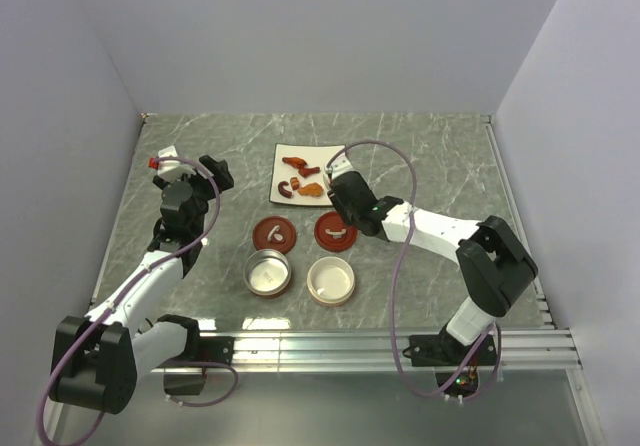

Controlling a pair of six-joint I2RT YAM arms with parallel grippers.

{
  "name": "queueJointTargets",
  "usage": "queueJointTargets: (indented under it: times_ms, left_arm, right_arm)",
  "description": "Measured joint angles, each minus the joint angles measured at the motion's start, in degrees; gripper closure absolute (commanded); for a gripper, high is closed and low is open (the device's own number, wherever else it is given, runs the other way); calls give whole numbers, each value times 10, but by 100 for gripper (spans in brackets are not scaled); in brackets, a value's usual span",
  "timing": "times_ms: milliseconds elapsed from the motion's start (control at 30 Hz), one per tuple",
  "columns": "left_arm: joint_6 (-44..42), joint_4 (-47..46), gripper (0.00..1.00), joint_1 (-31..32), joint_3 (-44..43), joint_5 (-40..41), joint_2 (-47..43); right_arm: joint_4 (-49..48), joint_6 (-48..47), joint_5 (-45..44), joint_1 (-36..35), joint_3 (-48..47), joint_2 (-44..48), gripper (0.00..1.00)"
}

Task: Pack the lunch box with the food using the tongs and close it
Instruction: Pick up the food using the clamp

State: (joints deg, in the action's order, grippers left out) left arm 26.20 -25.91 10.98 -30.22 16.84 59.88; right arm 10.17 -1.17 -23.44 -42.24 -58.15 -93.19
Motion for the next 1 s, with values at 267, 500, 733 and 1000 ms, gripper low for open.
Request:
queueJointTargets:
  times_ms: [267,500,733,1000]
  left_arm:
    - [0,-5,1,0,0,0,0]
    - [0,-8,1,0,0,0,0]
    - [0,-8,1,0,1,0,0]
    - [0,-8,0,0,2,0,0]
  right_arm:
    - [17,-2,-19,-3,-24,-27,63]
    - [33,-2,-35,-5,-38,-49,73]
    - [32,-1,-40,-6,-28,-19,74]
    - [26,3,-34,-7,0,70,75]
